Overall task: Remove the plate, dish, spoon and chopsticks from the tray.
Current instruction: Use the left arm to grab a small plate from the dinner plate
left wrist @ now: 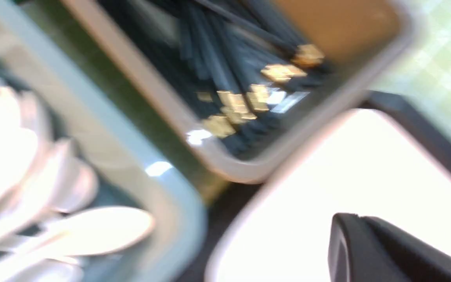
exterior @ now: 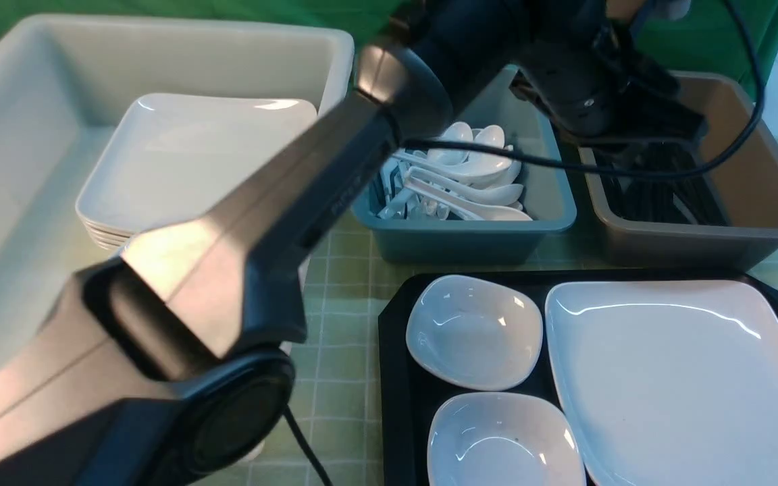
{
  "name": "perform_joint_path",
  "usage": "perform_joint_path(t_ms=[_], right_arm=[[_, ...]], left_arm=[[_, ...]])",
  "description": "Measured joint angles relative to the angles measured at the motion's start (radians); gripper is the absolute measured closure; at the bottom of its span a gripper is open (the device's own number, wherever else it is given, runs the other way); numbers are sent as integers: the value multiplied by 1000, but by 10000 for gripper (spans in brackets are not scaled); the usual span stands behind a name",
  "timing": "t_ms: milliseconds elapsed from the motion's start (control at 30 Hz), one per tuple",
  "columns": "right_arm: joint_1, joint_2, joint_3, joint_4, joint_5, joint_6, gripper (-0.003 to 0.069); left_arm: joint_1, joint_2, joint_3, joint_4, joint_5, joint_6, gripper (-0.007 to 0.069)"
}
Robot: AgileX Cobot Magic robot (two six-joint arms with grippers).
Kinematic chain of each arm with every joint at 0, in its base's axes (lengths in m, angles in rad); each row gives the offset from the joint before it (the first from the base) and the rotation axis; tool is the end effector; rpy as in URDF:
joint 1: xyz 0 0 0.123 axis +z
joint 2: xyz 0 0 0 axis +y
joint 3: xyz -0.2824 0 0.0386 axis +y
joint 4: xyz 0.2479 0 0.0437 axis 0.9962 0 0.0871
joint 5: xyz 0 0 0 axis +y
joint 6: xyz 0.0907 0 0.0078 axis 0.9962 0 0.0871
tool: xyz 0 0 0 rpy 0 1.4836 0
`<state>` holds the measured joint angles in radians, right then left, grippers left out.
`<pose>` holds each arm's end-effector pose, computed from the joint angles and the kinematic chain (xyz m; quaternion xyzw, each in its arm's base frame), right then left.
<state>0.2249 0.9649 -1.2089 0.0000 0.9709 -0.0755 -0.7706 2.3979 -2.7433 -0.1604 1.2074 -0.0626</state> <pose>0.1695 0.0388 0.4250 -0.1337 0.8835 0.0335 0.4477 0.3614 -0.3698 0.3480 0.3211 0.8609 -0.2295 0.3209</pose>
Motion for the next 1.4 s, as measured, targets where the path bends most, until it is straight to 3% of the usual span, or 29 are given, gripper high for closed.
perform_joint_path(t_ms=[133,367,500,633,733,767,800,933,1067,1233,1400], right_arm=[[0,-37,0,13,113,-38,652],[0,-42,16,112,234,-150,652],[0,-48,51,235,214,-217,652],[0,-48,72,291,182,-248,652],[0,-48,90,307,169,-257,652],[0,-48,92,309,168,-257,652],[0,-48,101,311,166,-258,652],[0,-48,112,314,165,-259,652],[0,-48,115,314,163,-259,652],[0,-48,115,316,153,-259,652],[0,-48,115,321,148,-259,652]], left_arm=[[-35,-165,268,-23,-2,-18,643],[-81,-447,938,21,-6,-70,643],[-73,-537,1223,73,-163,-86,634],[-72,-531,1265,111,-262,-86,587],[-72,-498,1267,135,-319,-80,468],[-72,-498,1267,138,-319,-82,468],[-72,-471,1267,176,-316,-103,385],[-70,-415,1269,225,-317,-153,237],[-70,-384,1272,226,-343,-162,177],[-70,-353,1271,205,-356,-162,212],[-66,-358,1259,192,-305,-142,470]])
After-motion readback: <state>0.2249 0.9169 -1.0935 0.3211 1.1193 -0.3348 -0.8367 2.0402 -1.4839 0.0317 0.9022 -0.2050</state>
